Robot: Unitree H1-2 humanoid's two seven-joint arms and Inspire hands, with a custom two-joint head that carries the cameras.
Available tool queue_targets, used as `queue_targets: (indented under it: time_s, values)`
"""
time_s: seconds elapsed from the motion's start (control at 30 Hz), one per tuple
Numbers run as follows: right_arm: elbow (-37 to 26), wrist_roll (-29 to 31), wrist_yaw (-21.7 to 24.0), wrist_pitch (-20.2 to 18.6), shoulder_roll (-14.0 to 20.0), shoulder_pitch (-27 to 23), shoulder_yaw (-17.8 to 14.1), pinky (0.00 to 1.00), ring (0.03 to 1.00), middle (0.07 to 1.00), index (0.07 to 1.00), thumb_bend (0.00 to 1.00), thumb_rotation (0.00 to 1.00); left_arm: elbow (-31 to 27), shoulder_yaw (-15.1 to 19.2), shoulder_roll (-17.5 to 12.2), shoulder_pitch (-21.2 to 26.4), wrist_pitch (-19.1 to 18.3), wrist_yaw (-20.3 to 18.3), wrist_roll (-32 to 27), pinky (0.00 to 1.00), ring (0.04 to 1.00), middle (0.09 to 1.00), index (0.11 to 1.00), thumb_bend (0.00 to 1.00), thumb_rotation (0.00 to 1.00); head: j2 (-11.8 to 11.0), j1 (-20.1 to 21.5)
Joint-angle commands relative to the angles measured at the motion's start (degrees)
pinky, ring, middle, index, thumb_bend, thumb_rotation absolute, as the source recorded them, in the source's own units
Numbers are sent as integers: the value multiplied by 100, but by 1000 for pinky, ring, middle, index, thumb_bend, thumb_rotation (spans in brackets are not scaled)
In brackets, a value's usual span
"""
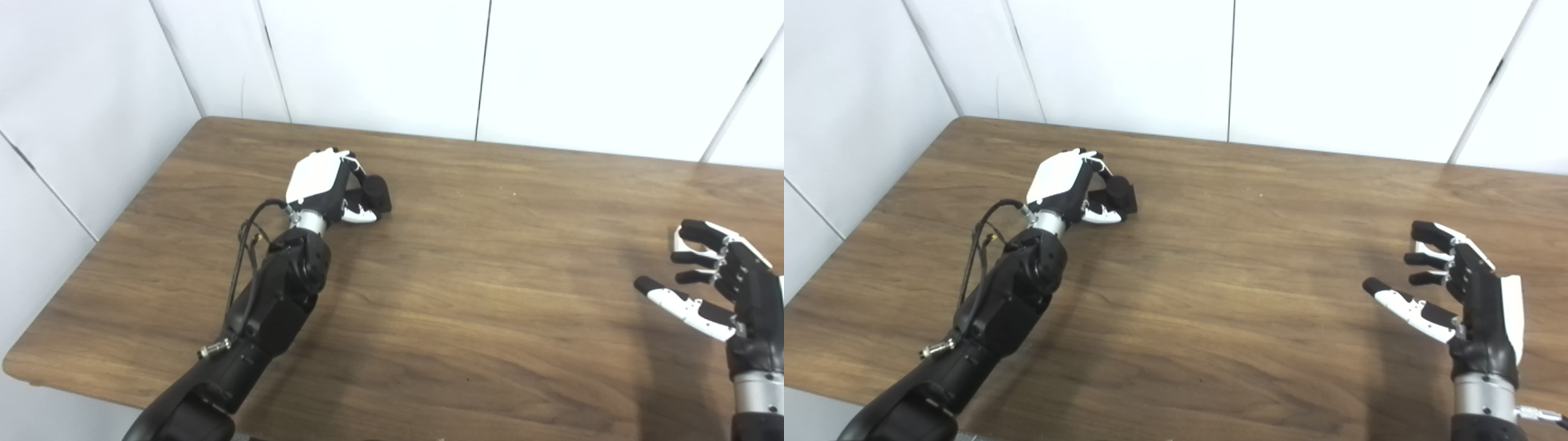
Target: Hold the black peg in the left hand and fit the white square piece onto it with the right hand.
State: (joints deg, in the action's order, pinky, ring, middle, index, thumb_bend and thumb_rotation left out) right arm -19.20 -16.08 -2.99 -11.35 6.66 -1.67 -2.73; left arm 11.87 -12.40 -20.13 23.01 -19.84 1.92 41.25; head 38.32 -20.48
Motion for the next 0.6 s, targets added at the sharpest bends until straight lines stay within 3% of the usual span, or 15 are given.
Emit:
queue_targets:
  time_s: [0.0, 0.17, 0.57]
  values:
    - [-171, -11, -33, 61, -9, -150, -14, 533, 643, 729, 722, 631, 0, -142, -68, -221, -69, 291, -221, -127, 1000, 1000, 922, 489, 523, 73, 17, -6]
    - [-204, -8, -29, 20, -35, -138, 2, 523, 641, 732, 731, 625, 0, -363, -139, -346, -137, 580, -487, -320, 1000, 1000, 935, 490, 522, 78, 25, 3]
    - [-188, -82, -73, 64, -47, -132, 13, 524, 638, 731, 729, 628, 0, -892, -361, -511, -236, 1254, -1563, -1131, 1000, 1000, 938, 491, 521, 80, 56, 109]
